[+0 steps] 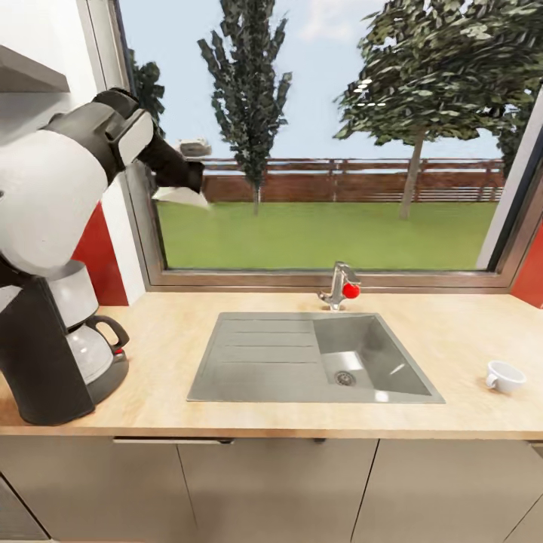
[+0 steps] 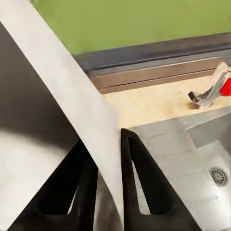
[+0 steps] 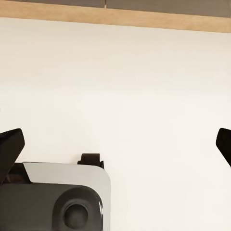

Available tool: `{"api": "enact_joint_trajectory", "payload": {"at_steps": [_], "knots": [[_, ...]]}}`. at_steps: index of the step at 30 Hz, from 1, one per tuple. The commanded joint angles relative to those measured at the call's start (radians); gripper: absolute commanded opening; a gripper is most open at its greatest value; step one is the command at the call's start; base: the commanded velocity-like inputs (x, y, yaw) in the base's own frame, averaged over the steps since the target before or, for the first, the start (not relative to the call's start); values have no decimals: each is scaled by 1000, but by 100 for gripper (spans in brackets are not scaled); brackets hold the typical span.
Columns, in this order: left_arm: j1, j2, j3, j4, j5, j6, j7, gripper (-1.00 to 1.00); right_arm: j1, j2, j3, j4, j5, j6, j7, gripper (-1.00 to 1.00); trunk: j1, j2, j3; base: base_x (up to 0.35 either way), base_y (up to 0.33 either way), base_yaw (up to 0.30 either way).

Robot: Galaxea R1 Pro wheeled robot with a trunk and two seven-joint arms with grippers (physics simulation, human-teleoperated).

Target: Set up a coffee station on the kitchen countertop: keep the coffee maker on the countertop, move the bottle of coffee from the kitchen shelf to the counter next to the coffee maker, place a paper coffee filter on top of the coffee maker, put the saucer next to the coffee maker with the coffee cup on the saucer, and place the electric kettle next to the coffee maker.

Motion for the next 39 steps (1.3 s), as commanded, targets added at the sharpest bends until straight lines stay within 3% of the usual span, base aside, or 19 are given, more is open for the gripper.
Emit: {"api": "enact_joint_trajectory", "payload": {"at_steps": [1,3,4,6,9,19,24,26,39], "knots": [[-38,26,-36,47,-13,9,-8,-100,-1,0,1,1,1,-3,0,100,0,-1,-2,0,0,0],[-50,47,-84,64,-15,15,-7,-100,-1,0,1,1,1,-3,0,100,0,-1,-2,0,0,0],[-60,108,-157,80,-17,19,-7,-100,-1,0,1,1,1,-3,0,100,0,-1,-2,0,0,0],[-62,147,-169,82,-18,20,-7,-100,-1,0,2,1,1,-2,0,100,0,-1,-2,0,0,0],[-63,183,-176,84,-19,21,-7,-100,-1,0,2,1,1,-3,0,100,0,-1,-2,0,0,79],[-61,195,-188,85,-20,20,-7,-100,-1,0,3,1,1,-3,0,100,0,-1,-2,0,0,143],[-58,195,-280,85,-21,20,-7,-100,-1,0,3,1,1,-3,0,100,0,-1,-2,0,0,48],[-55,195,-294,85,-21,20,-7,-100,-1,0,3,1,1,-3,0,100,0,-1,-2,0,0,166],[-16,195,-308,85,-21,19,-7,-100,-1,0,4,1,1,-3,0,100,0,-1,-2,0,0,56]]}}
